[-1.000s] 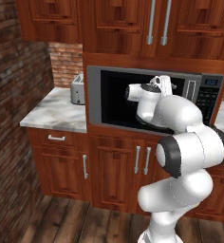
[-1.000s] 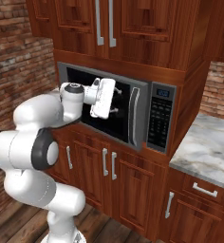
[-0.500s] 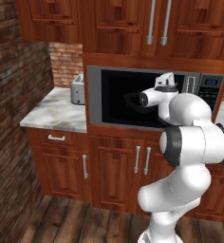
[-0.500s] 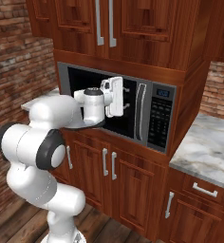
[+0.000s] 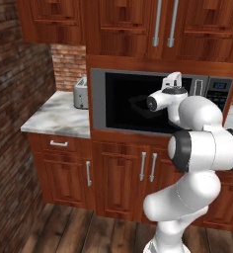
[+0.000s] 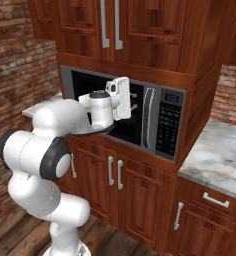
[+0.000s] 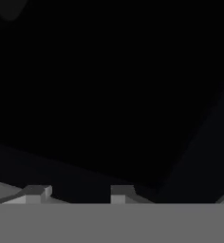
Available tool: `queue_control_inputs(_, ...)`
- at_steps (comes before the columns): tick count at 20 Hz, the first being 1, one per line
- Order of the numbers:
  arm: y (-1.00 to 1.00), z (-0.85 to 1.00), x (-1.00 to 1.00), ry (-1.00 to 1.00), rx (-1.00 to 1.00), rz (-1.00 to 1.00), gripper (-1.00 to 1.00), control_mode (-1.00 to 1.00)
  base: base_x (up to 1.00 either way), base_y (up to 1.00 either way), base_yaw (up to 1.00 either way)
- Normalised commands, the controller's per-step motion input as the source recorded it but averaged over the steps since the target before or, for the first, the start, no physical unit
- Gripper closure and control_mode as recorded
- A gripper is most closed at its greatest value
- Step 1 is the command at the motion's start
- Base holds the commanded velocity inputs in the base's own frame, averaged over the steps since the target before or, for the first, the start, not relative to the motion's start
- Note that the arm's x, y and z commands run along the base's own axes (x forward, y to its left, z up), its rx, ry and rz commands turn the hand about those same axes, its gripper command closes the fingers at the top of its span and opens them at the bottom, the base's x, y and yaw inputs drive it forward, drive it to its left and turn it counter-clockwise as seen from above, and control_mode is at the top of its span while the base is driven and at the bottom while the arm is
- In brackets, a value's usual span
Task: Place the tupperware containing the fish and eggplant meal in the microwave. Close the microwave door and press the start button to reheat the meal.
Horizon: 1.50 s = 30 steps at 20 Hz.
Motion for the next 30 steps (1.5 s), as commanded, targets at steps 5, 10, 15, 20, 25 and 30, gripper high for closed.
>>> queue_control_inputs(5, 0.05, -0.07, 0.25, 0.0, 0.0, 0.0, -1.0, -1.0, 0.0, 0.0, 0.0)
queue_control_inputs(10, 0.35, 0.07, -0.66, 0.0, 0.0, 0.01, -1.0, -1.0, 0.0, 0.0, 0.0)
queue_control_inputs(15, 0.49, 0.25, -0.98, 0.05, 0.02, 0.02, -1.0, -1.0, 0.0, 0.0, 0.0)
queue_control_inputs(20, 0.17, 0.41, -0.89, 0.03, 0.25, 0.03, -1.0, -1.0, 0.0, 0.0, 0.0)
queue_control_inputs(25, -0.23, 0.2, -0.87, 0.0, 0.48, 0.09, -1.0, -1.0, 0.0, 0.0, 0.0)
queue_control_inputs(30, -0.63, -0.08, -0.89, -0.01, 0.55, 0.13, -1.0, -1.0, 0.0, 0.0, 0.0)
